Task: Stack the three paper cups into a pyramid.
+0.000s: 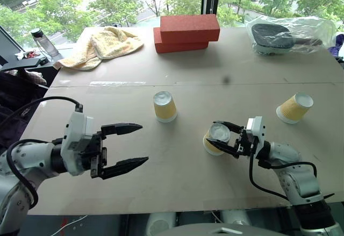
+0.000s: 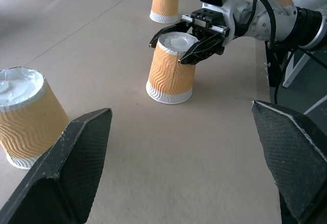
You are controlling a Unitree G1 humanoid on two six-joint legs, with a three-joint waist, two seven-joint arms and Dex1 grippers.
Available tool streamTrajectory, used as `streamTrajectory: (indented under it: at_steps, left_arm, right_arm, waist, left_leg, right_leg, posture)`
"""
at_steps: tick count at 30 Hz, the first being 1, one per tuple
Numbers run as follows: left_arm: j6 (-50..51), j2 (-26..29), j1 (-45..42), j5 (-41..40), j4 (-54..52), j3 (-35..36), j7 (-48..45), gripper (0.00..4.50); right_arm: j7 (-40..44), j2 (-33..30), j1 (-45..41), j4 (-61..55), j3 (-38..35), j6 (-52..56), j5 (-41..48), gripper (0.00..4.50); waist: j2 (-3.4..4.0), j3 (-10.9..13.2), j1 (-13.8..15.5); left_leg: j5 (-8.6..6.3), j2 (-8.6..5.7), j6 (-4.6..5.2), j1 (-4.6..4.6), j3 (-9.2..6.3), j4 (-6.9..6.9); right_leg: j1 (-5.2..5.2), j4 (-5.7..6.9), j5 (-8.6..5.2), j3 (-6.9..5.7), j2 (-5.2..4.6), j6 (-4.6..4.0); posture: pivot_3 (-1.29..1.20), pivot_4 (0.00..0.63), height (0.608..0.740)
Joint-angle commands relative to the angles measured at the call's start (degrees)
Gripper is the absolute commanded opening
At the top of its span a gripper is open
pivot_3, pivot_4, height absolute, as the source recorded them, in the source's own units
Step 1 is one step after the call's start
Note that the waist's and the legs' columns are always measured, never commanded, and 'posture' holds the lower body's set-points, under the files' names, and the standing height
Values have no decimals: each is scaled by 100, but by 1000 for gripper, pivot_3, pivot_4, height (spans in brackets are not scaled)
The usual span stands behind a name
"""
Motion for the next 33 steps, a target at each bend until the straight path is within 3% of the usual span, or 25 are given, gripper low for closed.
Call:
streamTrajectory:
  at_steps: [1,5,13,18,27,33]
  left_arm:
    - [20,-20,-94,-86,-204,120,-30,4500]
    - [140,18,-320,-201,-294,35,-16,4500]
    - [188,-45,-584,-129,-269,-165,-14,4500]
    - [188,-107,-574,-103,-270,-164,-7,4500]
    - [52,-655,-567,-16,-76,-42,522,4500]
    - [-347,-1770,-1024,1128,335,-765,2039,4500]
  right_arm:
    - [-134,-68,-21,-145,-333,-90,141,2182]
    - [-212,-441,-151,307,-945,-106,161,2182]
    - [-590,-252,-537,1069,-1170,-92,135,2182]
    - [-691,-137,-598,1035,-1126,-145,136,4406]
    - [-599,-391,-450,272,-1562,-140,570,4406]
    - [-21,-960,-113,-605,-1976,520,1665,4406]
  waist:
    - [0,0,0]
    - [-1,1,16]
    - [-3,1,-59]
    - [0,3,-96]
    - [5,7,-114]
    - [6,8,-71]
  left_leg:
    - [0,0,0,0,0,0]
    - [0,-3,0,0,1,0]
    - [1,0,-2,6,1,0]
    - [3,0,-5,3,0,0]
    - [4,0,-6,0,-3,0]
    - [4,-3,-6,-3,-10,0]
  right_leg:
    - [0,0,0,0,0,0]
    - [1,-1,0,0,-3,0]
    - [2,7,1,5,4,1]
    - [1,8,1,4,1,1]
    - [1,7,1,7,-4,2]
    - [5,4,2,9,-5,4]
  posture:
    - [0,150,730]
    - [0,150,730]
    - [0,150,730]
    - [0,150,730]
    - [0,150,730]
    - [0,150,730]
